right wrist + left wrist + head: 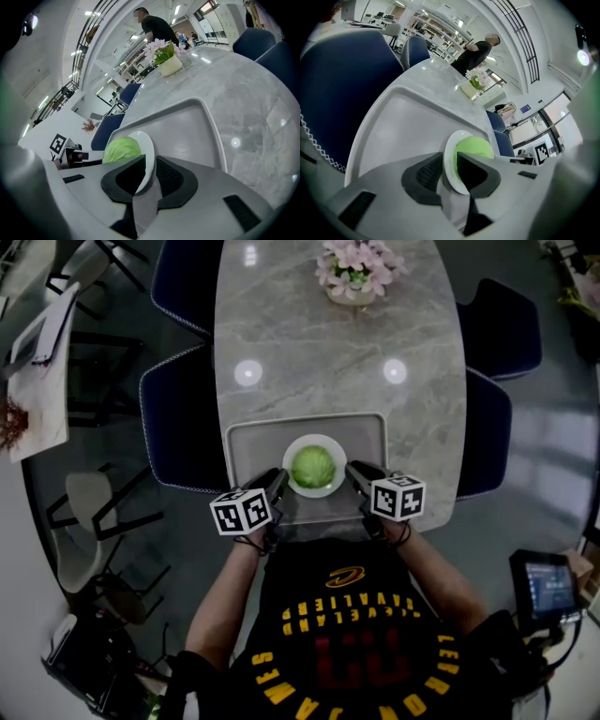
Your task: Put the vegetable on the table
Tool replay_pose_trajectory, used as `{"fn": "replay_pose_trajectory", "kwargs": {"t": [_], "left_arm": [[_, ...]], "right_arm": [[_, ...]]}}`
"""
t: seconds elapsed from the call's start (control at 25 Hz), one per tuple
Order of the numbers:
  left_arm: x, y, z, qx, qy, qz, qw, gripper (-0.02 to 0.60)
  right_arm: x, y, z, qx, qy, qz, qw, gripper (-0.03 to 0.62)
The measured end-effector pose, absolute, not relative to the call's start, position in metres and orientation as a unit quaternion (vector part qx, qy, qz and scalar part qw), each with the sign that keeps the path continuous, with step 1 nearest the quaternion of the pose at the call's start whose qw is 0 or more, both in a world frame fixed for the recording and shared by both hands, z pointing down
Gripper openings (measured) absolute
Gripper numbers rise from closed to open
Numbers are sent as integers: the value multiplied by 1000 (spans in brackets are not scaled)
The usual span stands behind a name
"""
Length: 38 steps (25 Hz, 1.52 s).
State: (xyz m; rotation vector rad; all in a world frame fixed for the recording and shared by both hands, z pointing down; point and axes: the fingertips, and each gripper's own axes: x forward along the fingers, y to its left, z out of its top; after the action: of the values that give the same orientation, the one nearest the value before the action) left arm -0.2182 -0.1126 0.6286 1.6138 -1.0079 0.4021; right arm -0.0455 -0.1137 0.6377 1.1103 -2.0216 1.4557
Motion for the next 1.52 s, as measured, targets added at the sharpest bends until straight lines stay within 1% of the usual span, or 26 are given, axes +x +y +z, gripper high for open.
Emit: {"fn": "replay_pose_trajectory", "kwargs": {"t": [0.2,0.64,0.76,0.84,1.08,1.28,1.52], "left_arm": [[-216,-113,642,679,-421,189,571,95],[-208,-112,642,681,-398,186,586,95],[-207,-113,645,679,-398,196,585,66],[-205,-112,646,677,-397,198,587,43],[-205,-112,645,678,-392,193,591,41],[-205,-110,644,671,-390,213,594,38],[-205,-105,644,664,-399,198,601,37]], "right_arm": [[-51,-118,643,393,-723,525,215,71],[-61,-118,647,379,-721,532,230,69],[-59,-118,652,372,-720,535,240,69],[-60,-118,652,369,-719,539,238,69],[-63,-120,649,369,-717,545,231,55],[-62,-121,646,371,-714,550,225,49],[-61,-117,643,360,-718,553,219,42]]}}
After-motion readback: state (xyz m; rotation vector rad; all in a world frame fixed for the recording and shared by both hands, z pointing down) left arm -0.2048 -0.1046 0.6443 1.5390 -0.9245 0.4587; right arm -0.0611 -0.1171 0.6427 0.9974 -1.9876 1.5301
